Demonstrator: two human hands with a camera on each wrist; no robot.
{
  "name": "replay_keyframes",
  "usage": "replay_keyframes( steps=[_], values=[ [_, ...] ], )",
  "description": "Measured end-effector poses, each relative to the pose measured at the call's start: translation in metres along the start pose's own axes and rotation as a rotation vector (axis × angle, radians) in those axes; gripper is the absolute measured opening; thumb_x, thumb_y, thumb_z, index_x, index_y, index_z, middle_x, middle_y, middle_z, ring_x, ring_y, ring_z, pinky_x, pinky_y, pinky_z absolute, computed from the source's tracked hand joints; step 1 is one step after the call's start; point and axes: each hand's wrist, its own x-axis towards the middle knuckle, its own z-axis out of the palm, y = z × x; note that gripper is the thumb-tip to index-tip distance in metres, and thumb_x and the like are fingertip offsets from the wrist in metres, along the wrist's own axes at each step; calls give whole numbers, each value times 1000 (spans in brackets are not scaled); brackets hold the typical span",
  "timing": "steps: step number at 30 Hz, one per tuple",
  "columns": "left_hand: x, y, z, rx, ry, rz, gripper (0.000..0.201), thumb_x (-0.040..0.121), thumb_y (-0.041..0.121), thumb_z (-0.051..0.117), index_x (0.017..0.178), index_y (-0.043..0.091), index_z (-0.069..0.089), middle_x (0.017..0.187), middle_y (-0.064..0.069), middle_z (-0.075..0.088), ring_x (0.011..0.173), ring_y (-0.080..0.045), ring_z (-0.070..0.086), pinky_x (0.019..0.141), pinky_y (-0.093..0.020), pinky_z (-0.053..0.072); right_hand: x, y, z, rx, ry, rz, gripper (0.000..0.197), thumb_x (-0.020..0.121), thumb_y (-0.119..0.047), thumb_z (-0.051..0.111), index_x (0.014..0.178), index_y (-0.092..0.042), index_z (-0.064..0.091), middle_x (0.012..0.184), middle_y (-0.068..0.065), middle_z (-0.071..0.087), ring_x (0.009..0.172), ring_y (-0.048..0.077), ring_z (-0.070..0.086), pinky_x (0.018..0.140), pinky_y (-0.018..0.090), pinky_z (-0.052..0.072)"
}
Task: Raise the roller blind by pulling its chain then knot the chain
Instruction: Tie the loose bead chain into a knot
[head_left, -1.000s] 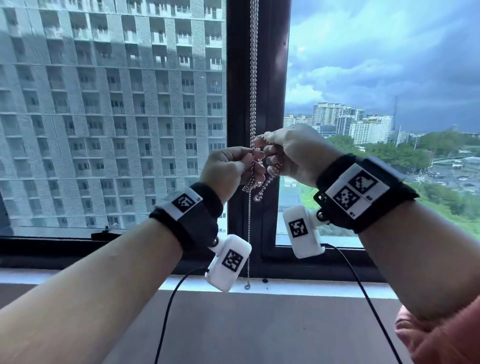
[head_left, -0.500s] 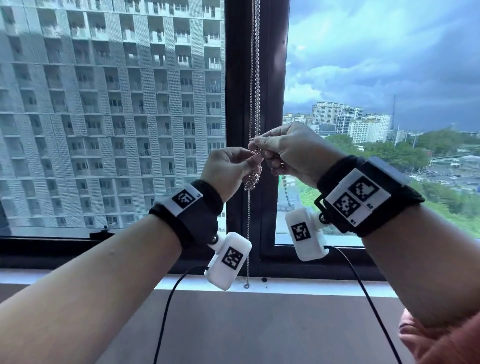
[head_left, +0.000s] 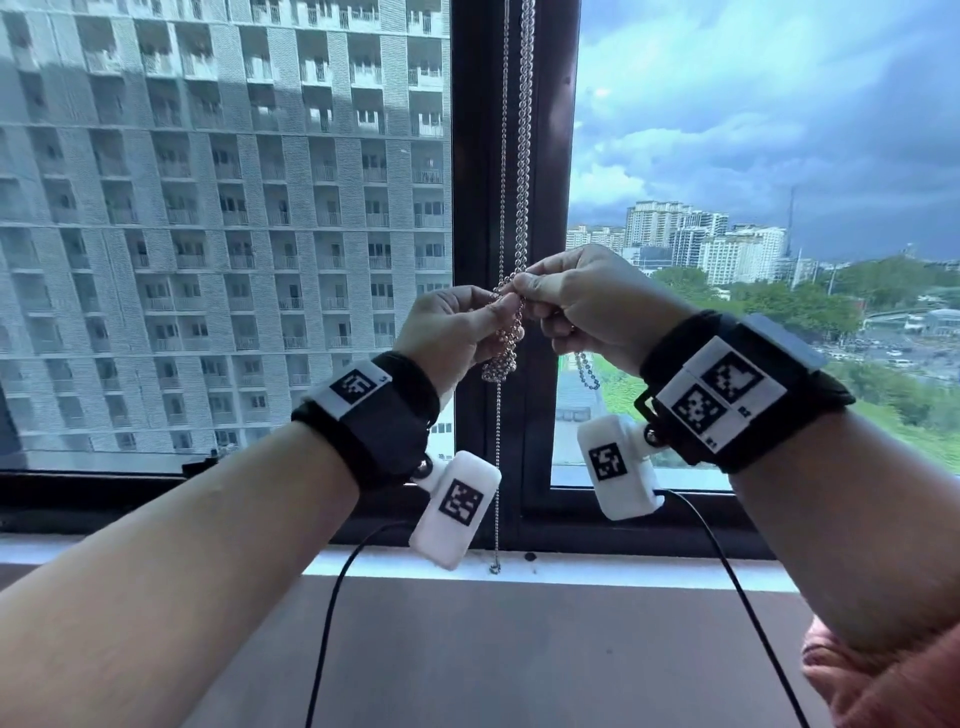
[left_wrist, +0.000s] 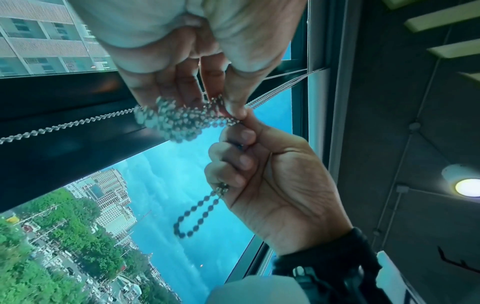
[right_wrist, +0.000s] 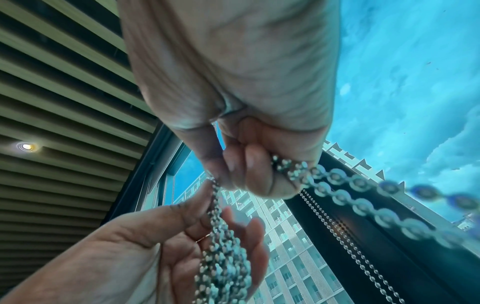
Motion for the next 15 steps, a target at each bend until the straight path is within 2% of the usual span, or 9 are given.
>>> replay_keyframes(
  steps=[4, 6, 8, 11, 13, 15],
  values=[
    [-2, 1, 1, -69, 87, 53, 14, 87, 10, 61, 74, 7, 59, 62, -6, 60, 56, -17, 56, 60, -27, 50, -1, 1, 0, -12, 51, 31, 19, 97, -13, 53, 91, 0, 65, 57, 2, 45, 41, 10, 34, 43, 23, 26],
    [-3, 5, 2, -158, 61, 23, 16, 88, 6, 57, 72, 6, 57, 60, -8, 59, 52, -17, 55, 57, -27, 50, -2, 1, 1, -1, 70, 36, 19, 98, -12, 52, 93, 2, 65, 56, 3, 48, 41, 11, 36, 42, 22, 28],
    [-5, 8, 5, -176, -8, 1, 17, 89, 3, 55, 71, 5, 57, 59, -9, 62, 53, -19, 58, 61, -30, 53, -3, 1, 3, 9, 100, 35, 20, 97, -10, 52, 96, 5, 65, 58, 7, 53, 44, 14, 41, 43, 25, 35],
    [-7, 8, 8, 28, -62, 17, 11, 87, 5, 58, 78, 0, 57, 66, -12, 66, 56, -19, 65, 65, -36, 58, -3, -1, 5, 1, 161, 28, 21, 96, -7, 53, 95, 10, 66, 64, 12, 59, 49, 20, 52, 46, 29, 49],
    [-6, 6, 9, 137, -69, 18, 10, 87, 8, 60, 82, -1, 57, 70, -13, 69, 55, -18, 67, 61, -33, 56, 0, 0, 4, -12, 191, 11, 20, 94, -6, 56, 91, 11, 67, 69, 17, 62, 56, 25, 58, 58, 39, 58],
    [-6, 5, 9, 185, -88, -5, 8, 87, 10, 59, 81, 5, 57, 77, -11, 73, 57, -17, 67, 58, -28, 48, 2, 2, 5, -10, 197, -2, 20, 94, -6, 56, 83, 6, 67, 71, 16, 64, 58, 26, 60, 66, 43, 59]
  ],
)
